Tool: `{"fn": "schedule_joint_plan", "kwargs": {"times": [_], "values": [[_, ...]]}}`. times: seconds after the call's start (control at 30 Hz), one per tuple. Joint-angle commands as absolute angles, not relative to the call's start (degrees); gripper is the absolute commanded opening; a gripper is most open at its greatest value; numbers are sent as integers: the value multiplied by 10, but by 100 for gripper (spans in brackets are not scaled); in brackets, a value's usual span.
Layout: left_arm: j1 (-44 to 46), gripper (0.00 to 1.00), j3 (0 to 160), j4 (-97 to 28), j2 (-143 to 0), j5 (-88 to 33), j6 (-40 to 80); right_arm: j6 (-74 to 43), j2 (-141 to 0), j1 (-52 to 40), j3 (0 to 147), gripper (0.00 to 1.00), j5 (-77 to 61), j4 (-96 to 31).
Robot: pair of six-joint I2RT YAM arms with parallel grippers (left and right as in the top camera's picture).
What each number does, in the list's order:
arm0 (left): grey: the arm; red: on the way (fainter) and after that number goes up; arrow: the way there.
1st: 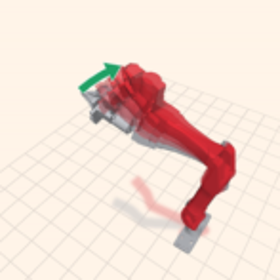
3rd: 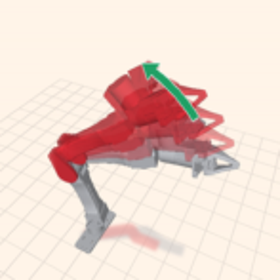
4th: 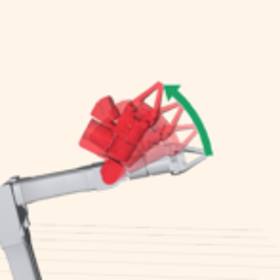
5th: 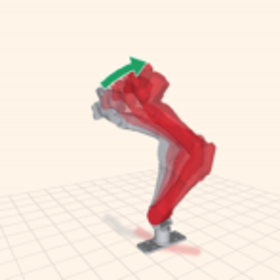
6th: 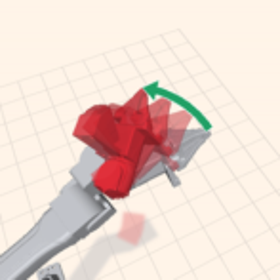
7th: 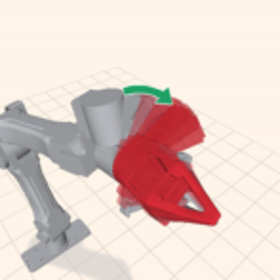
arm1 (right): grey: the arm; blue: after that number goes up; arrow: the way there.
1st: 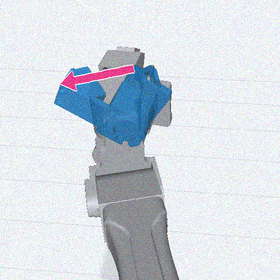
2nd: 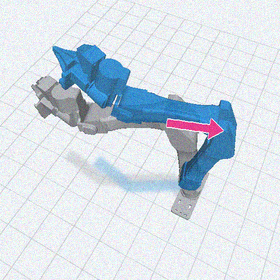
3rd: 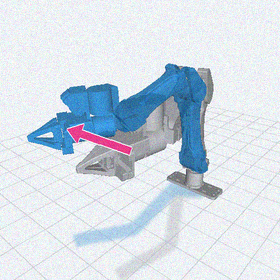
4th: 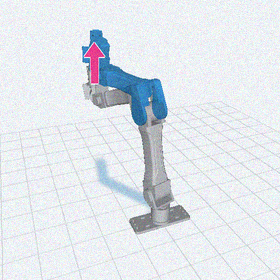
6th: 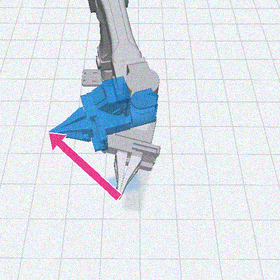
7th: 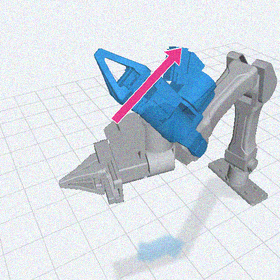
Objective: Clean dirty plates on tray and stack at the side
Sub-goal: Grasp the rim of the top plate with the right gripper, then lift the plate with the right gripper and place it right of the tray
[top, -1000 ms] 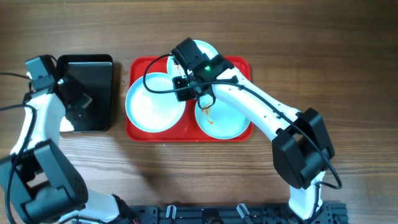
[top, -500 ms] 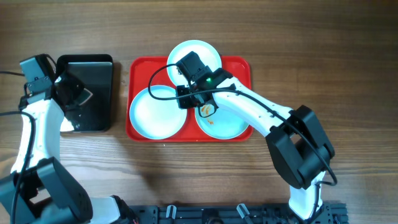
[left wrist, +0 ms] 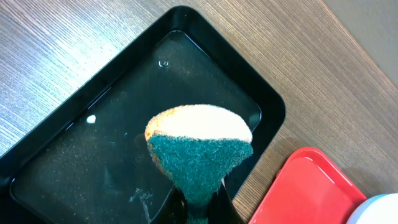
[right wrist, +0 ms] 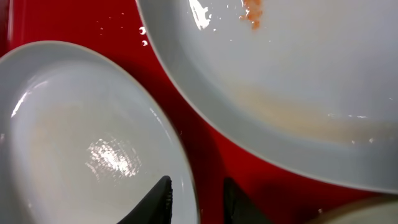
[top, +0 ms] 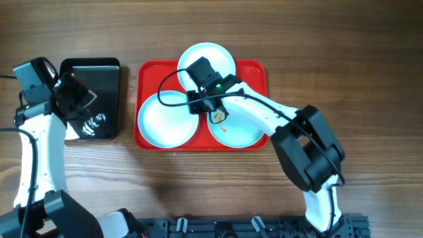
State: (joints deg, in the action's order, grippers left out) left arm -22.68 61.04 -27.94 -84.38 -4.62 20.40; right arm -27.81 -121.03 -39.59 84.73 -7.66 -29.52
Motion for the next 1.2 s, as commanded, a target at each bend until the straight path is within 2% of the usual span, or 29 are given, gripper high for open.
{"fn": "schedule_joint_plan", "kwargs": {"times": [0.0, 0.07, 0.13, 0.33, 0.47, 0.63, 0.8, 0.93, 1.17], "values": [[-231, 4, 619, -278, -843, -55, 197, -271, -1230, -402, 844, 26, -90, -288], [-231, 4, 619, -278, -843, -55, 197, -270, -1233, -403, 844, 24, -90, -286], [-231, 4, 619, -279, -843, -55, 197, -269, -1236, -405, 844, 4, -84, -287], [-231, 4, 619, -279, -844, -55, 197, -246, -1215, -405, 864, 4, -83, -301], [-231, 4, 619, -279, -844, -55, 197, -195, -1128, -407, 875, 4, -36, -310], [-231, 4, 619, -279, -844, -55, 197, -131, -1037, -433, 875, 4, 133, -328], [-231, 4, 619, -279, -844, -55, 197, -49, -1032, -486, 875, 4, 332, -328], [-231, 4, 619, -279, -844, -55, 197, 64, -1032, -546, 875, 4, 522, -290], [-231, 4, 618, -279, -844, -55, 197, 227, -1032, -609, 875, 4, 618, -243]]}}
